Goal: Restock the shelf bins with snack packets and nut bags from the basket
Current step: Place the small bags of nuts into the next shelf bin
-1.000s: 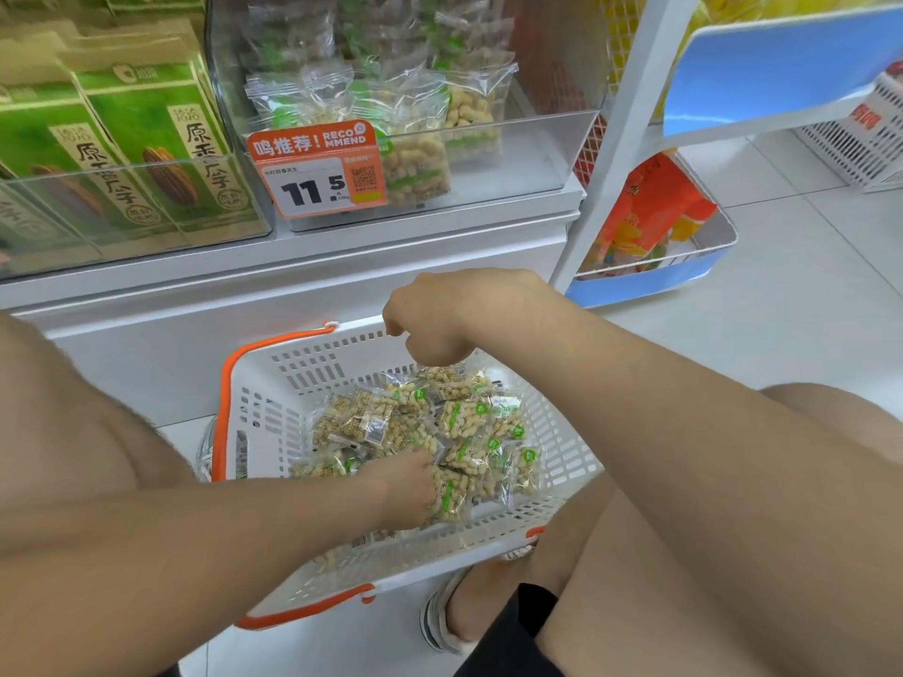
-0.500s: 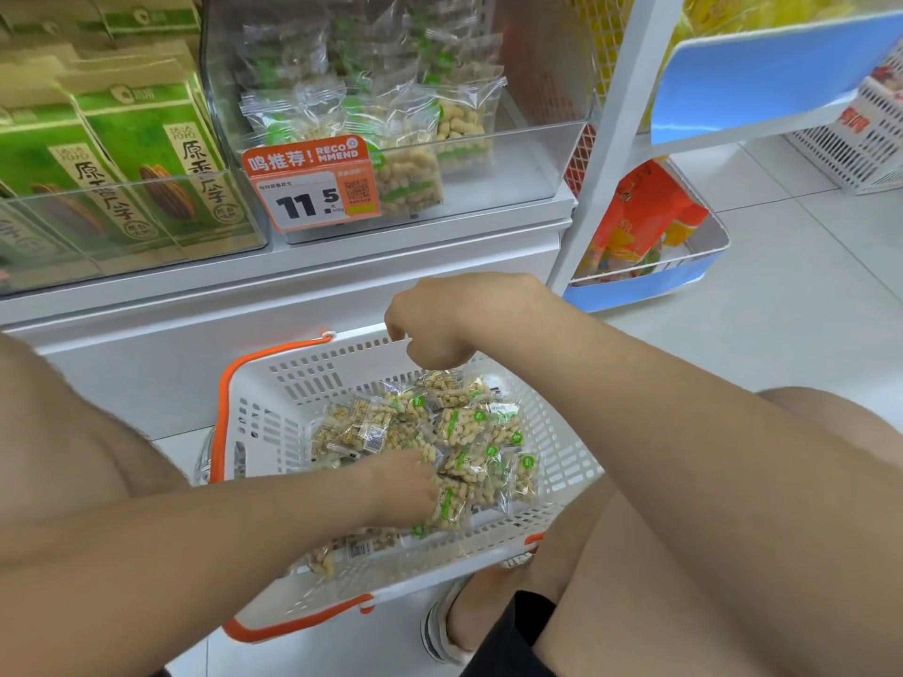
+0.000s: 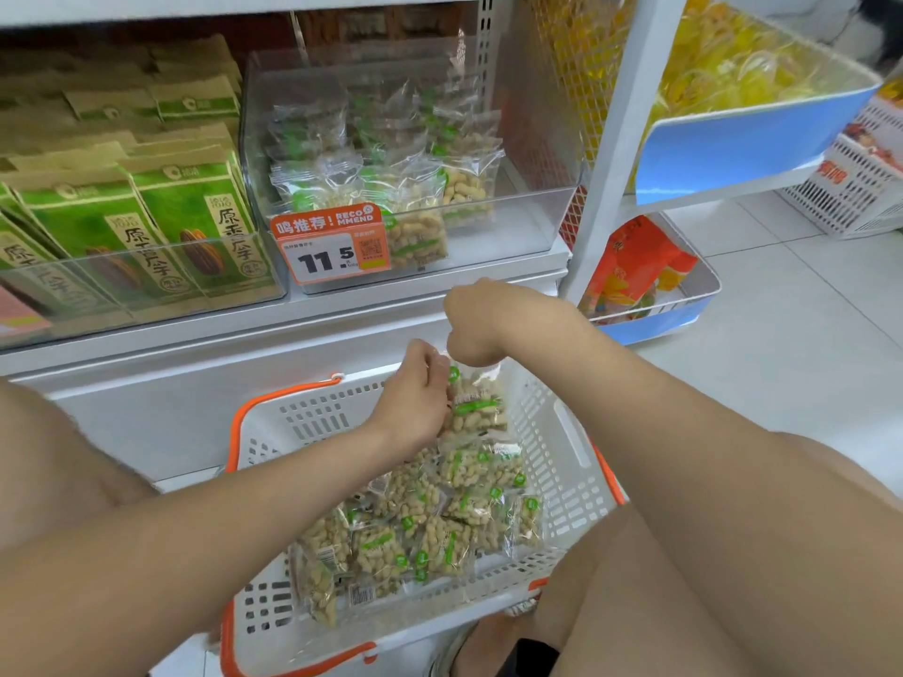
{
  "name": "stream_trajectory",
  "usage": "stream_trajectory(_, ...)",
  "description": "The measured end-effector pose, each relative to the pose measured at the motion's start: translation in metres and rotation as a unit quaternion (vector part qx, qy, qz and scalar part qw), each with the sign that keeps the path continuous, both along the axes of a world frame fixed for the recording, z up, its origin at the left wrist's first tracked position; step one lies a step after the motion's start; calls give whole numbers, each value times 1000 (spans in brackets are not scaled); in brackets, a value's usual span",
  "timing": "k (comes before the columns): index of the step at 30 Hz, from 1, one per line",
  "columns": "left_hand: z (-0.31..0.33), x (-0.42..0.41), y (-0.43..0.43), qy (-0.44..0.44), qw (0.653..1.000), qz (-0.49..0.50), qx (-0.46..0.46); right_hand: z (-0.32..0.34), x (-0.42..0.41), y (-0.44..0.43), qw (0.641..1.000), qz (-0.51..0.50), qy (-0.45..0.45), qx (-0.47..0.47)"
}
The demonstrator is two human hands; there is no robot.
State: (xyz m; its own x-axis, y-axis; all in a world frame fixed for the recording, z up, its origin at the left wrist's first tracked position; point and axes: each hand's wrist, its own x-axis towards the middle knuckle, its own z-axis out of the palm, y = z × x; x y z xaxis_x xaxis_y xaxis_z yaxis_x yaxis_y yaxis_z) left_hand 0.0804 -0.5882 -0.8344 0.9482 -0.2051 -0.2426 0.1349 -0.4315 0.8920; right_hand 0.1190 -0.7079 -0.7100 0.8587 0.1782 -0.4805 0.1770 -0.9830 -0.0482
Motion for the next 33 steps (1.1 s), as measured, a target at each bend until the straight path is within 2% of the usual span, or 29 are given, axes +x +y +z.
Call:
stream_trajectory(4, 28, 13, 3, -146, 986, 79, 16, 5, 6, -14, 981, -105, -101, 126)
stream_trajectory(8, 69, 30, 8, -281, 953, 110, 24, 9, 14, -20, 920, -194, -228, 253)
stream_trajectory(11, 95, 43, 12, -353, 928, 116, 37, 19, 14, -18, 851, -215, -202, 434)
stream_trajectory(13, 108, 53, 17, -383, 915, 111, 57, 26, 13, -19, 820, -193, -185, 506)
stream_trajectory(15, 122, 65, 22, -398, 908, 93, 94, 27, 18, -24, 815, -151, -213, 518)
stream_trajectory(17, 135, 73, 26, -420, 895, 66, 137, 28, 27, -30, 803, -125, -300, 499)
stream_trajectory(20, 148, 82, 29, -465, 866, 41, 177, 34, 39, -37, 729, -137, -416, 526)
stream_trajectory(22, 148, 88, 30, -458, 851, 13, 256, 40, 46, -42, 685, -155, -477, 529)
stream_trajectory(24, 144, 92, 31, -413, 839, -25, 354, 41, 54, -48, 691, -152, -502, 497)
stream_trajectory(27, 134, 93, 36, -372, 809, -73, 450, 35, 65, -50, 758, -122, -472, 434)
stream_trajectory(29, 131, 94, 39, -379, 790, -86, 474, 31, 70, -47, 781, -108, -454, 416)
stream_trajectory(32, 132, 99, 43, -391, 786, -94, 469, 28, 79, -46, 791, -111, -441, 409)
stream_trajectory(33, 131, 101, 44, -394, 786, -96, 466, 28, 81, -46, 805, -105, -424, 403)
